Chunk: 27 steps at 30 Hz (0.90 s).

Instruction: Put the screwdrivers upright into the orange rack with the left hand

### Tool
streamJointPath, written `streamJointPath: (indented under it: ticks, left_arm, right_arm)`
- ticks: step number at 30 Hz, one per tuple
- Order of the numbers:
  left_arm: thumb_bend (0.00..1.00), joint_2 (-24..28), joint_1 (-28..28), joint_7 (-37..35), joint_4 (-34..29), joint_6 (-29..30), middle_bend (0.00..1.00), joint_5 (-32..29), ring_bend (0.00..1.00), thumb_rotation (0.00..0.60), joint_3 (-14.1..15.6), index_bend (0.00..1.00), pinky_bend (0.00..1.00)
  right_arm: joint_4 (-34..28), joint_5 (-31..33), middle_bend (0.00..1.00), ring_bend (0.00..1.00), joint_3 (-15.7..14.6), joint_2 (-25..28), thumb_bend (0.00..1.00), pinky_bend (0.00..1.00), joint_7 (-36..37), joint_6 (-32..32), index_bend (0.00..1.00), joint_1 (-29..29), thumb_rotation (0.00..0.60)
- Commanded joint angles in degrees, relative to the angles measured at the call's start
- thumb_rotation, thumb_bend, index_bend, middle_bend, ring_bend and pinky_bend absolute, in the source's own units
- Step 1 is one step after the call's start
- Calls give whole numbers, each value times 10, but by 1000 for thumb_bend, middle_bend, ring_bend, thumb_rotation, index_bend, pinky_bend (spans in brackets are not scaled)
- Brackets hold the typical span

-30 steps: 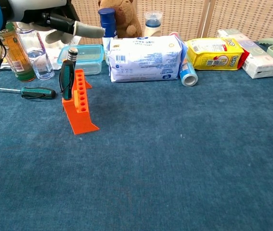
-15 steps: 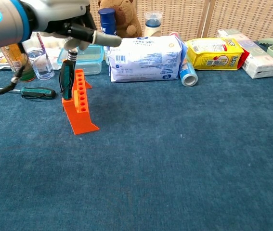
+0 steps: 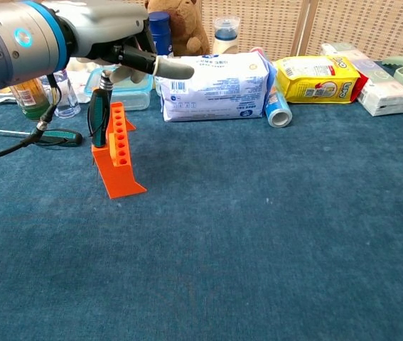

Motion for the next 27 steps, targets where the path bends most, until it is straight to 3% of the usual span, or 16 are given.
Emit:
streamJointPath:
  ticks: [1, 27]
  left_arm:
    - [0, 2, 2, 0, -3, 3, 811, -1, 929, 0, -1, 734, 900]
    - [0, 73, 43, -56, -61, -3, 811, 6, 929, 0, -1, 734, 900]
  right_arm:
    - [0, 1, 97, 94, 1, 0, 163, 89, 1, -1, 4, 0, 600]
    - [-1, -2, 97, 94, 0, -1, 163, 89, -4, 0, 4, 0, 600]
